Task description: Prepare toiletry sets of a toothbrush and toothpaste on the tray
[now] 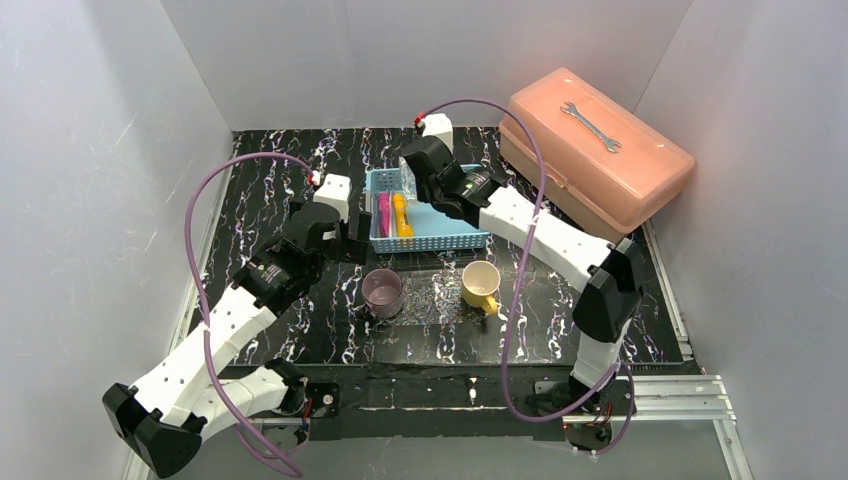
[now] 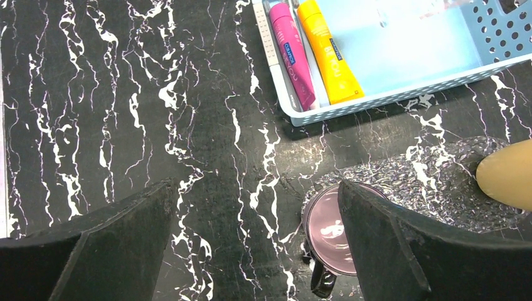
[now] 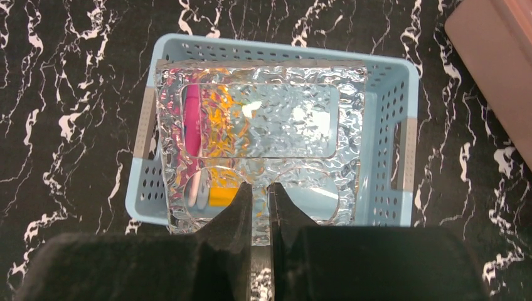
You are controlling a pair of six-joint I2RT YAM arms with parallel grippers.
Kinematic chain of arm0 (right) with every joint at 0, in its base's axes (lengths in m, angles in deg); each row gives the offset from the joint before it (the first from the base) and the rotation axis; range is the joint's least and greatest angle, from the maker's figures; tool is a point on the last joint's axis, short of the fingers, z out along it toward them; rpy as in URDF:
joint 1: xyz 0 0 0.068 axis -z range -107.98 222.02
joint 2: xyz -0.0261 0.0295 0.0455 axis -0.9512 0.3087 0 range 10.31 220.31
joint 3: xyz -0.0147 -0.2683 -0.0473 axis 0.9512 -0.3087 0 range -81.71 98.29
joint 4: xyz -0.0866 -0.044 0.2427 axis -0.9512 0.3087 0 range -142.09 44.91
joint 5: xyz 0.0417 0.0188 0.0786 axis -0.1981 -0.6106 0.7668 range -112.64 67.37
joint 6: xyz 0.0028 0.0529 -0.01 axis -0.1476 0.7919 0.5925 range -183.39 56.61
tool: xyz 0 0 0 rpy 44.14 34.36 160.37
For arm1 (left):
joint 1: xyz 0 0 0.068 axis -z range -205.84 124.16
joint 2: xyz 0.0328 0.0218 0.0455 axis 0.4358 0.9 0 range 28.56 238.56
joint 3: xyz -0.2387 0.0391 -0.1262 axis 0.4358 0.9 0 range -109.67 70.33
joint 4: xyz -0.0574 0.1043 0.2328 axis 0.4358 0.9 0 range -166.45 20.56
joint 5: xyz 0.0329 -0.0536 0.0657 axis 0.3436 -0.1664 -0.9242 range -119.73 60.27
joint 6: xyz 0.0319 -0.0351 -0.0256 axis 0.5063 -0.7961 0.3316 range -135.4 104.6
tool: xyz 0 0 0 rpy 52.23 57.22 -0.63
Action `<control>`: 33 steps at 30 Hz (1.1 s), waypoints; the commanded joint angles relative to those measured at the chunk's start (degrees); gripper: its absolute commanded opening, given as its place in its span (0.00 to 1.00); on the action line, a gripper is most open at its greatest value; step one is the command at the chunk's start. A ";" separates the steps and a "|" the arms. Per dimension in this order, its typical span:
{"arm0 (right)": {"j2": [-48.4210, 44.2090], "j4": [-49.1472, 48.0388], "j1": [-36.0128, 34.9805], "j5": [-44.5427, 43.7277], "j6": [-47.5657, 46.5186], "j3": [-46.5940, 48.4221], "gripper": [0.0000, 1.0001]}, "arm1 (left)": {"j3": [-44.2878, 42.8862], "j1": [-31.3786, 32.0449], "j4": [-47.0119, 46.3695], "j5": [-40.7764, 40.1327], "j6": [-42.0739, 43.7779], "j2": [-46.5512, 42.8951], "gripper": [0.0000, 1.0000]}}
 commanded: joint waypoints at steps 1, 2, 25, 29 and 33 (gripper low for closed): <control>-5.68 0.47 -1.97 -3.49 5.11 -3.38 0.01 | 0.69 -0.22 -0.14 -2.96 0.05 -1.56 0.98; -6.48 0.74 -2.40 -3.83 5.73 -4.19 0.01 | 0.72 -0.17 -0.11 -3.05 0.01 -1.69 0.98; -14.04 13.17 -14.72 -11.37 23.60 -12.69 0.01 | 1.42 -0.22 -0.39 -4.74 -0.79 -4.93 0.98; -15.69 13.95 -15.28 -11.20 25.16 -15.06 0.01 | 1.42 -0.22 -0.43 -4.40 -0.97 -4.88 0.98; -16.13 15.58 -15.72 -10.85 27.33 -16.53 0.01 | 1.41 -0.22 -0.39 -4.47 -0.96 -4.92 0.98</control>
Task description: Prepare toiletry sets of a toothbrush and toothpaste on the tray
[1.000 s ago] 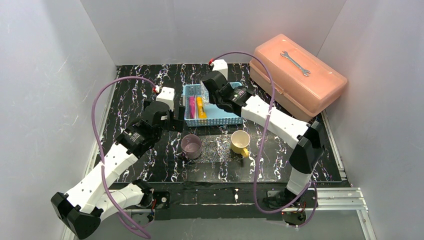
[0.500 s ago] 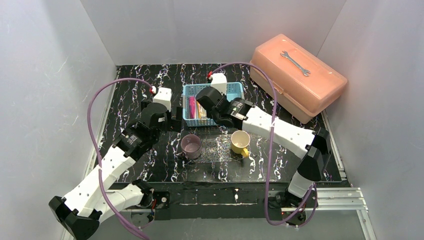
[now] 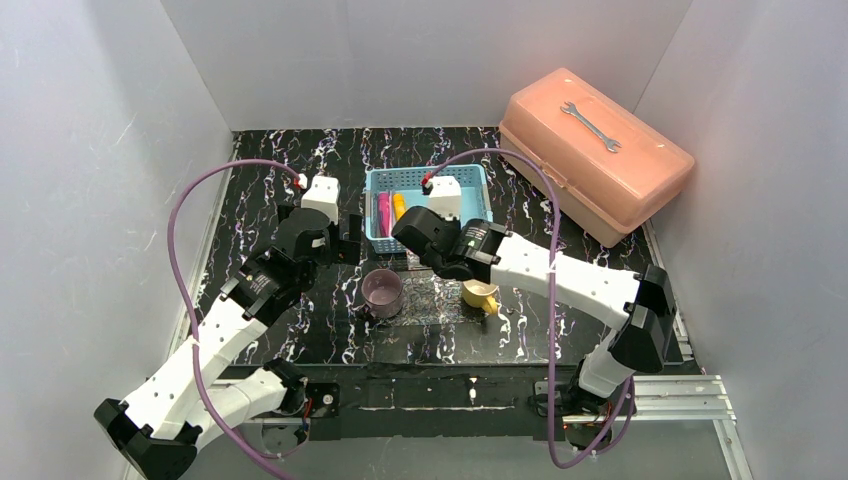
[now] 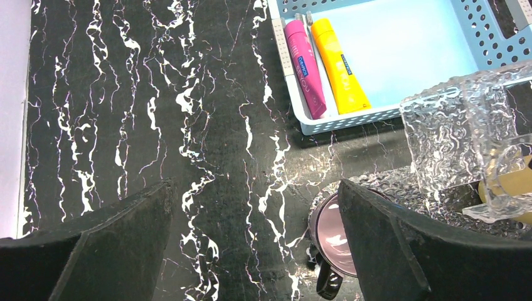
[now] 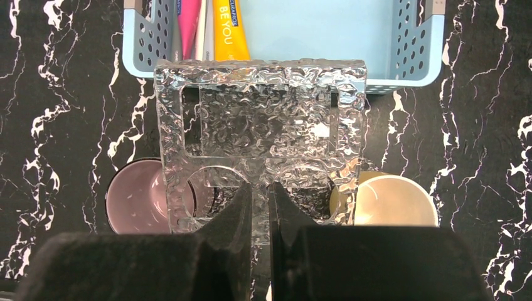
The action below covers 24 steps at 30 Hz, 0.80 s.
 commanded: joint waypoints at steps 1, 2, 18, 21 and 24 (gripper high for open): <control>-3.11 1.06 -0.42 -2.60 4.40 -1.21 0.01 | 0.55 -0.19 -0.41 -1.41 -0.66 -0.82 0.98; -3.25 1.10 -0.42 -2.21 4.89 -1.82 0.01 | 0.61 -0.19 -0.46 -1.44 -0.70 -0.76 0.98; -2.15 2.15 -1.52 2.19 8.89 -4.79 0.01 | 0.59 -0.19 -0.41 -1.54 -0.74 -0.38 0.98; -1.95 2.51 -1.89 2.46 9.61 -5.36 0.01 | 0.59 -0.24 -0.37 -1.38 -0.74 -0.35 0.98; -1.98 2.35 -2.21 3.00 10.31 -6.28 0.01 | 0.67 -0.24 -0.41 -1.45 -0.79 -0.57 0.98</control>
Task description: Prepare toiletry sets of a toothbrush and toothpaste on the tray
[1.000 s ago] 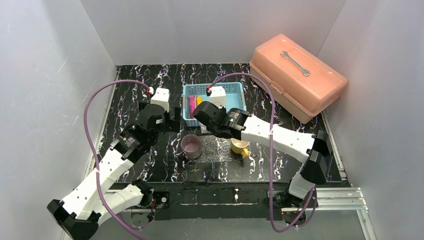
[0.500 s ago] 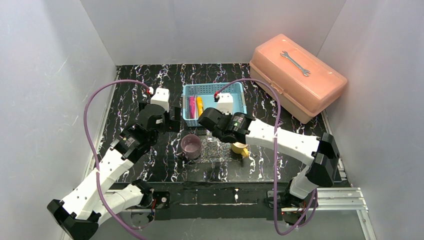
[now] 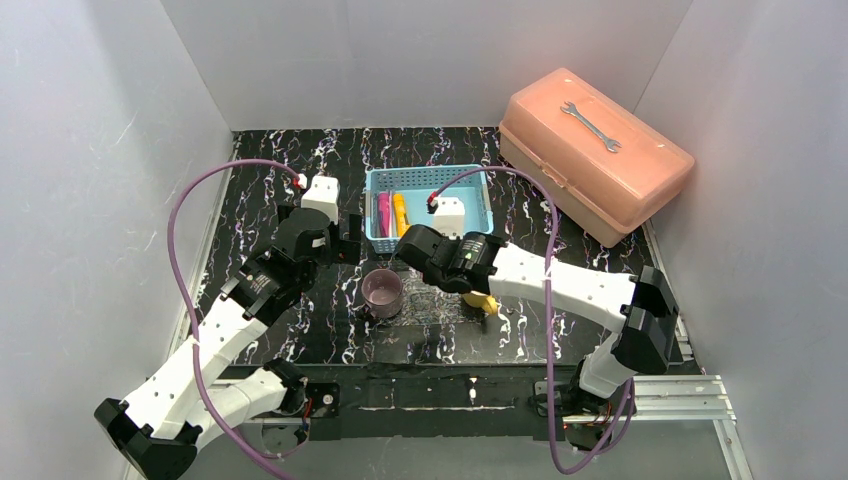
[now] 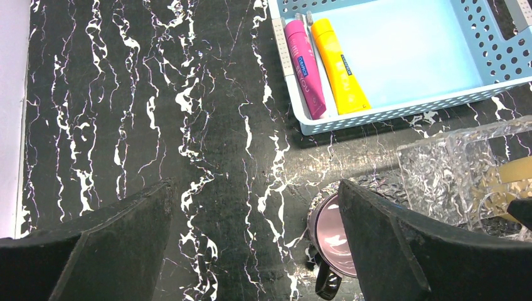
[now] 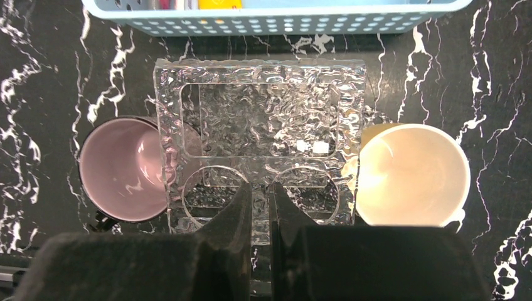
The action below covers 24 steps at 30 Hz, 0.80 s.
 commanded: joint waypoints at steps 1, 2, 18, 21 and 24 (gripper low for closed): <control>-0.82 0.05 -0.84 -0.42 2.57 -1.21 0.01 | 0.64 -0.22 -0.46 -1.41 -0.40 -0.69 0.98; -0.73 0.12 -1.03 -0.33 2.78 -1.52 0.01 | 0.65 -0.22 -0.50 -1.44 -0.39 -0.71 0.98; 0.87 -2.70 -2.59 1.46 5.19 -7.07 0.01 | 0.71 -0.22 -0.49 -1.48 -0.31 -0.65 0.98; 1.71 -2.82 -2.59 1.35 5.36 -7.39 0.01 | 0.73 -0.19 -0.37 -1.69 -0.31 -0.33 0.98; 2.38 -3.30 -2.59 1.49 5.84 -8.24 0.01 | 0.75 -0.17 -0.41 -1.71 -0.31 -0.10 0.98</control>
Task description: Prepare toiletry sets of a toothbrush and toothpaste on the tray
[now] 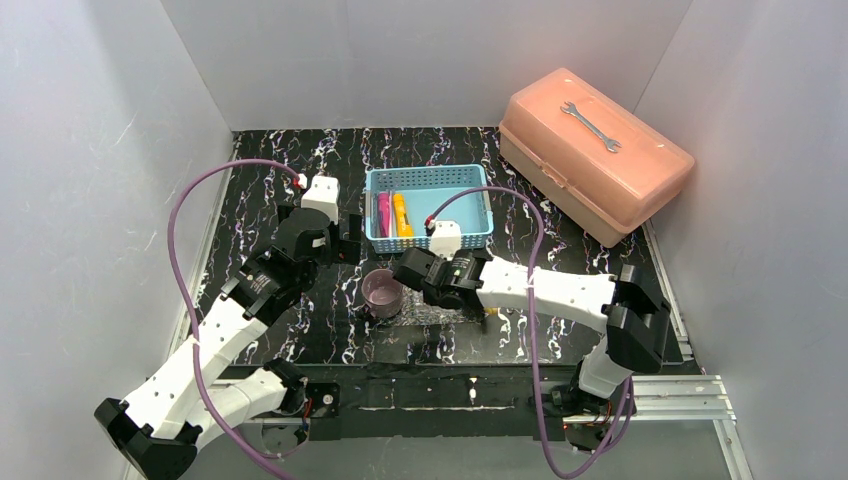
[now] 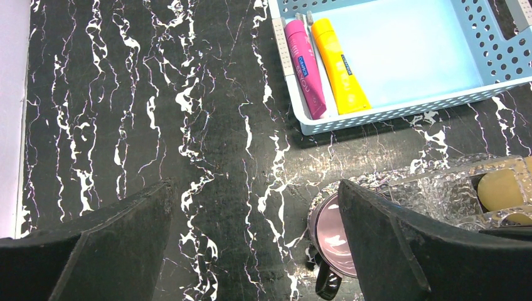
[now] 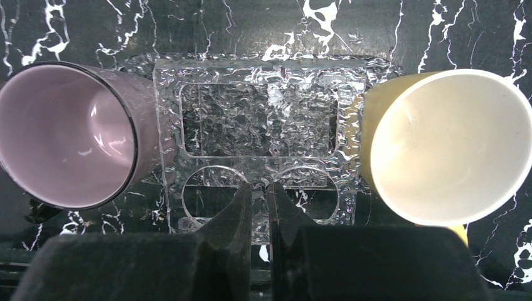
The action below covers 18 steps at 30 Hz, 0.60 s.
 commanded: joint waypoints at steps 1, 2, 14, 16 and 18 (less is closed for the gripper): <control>0.99 -2.27 -0.27 -1.39 2.13 -1.44 0.01 | 0.77 -0.17 -0.43 -1.69 -0.31 -0.09 0.98; 1.11 -2.92 -0.28 -1.18 2.11 -1.75 0.01 | 0.73 -0.21 -0.42 -1.69 -0.31 -0.09 0.98; 2.43 -4.62 -0.31 -0.47 1.98 -2.42 0.01 | 0.82 -0.23 -0.47 -1.96 -0.22 0.43 0.98; 2.57 -4.72 -0.29 -0.29 2.02 -2.49 0.01 | 0.81 -0.20 -0.38 -1.96 -0.18 0.56 0.98; 2.55 -4.87 -0.27 -0.39 2.02 -2.71 0.01 | 0.83 -0.22 -0.34 -1.96 -0.17 0.46 0.98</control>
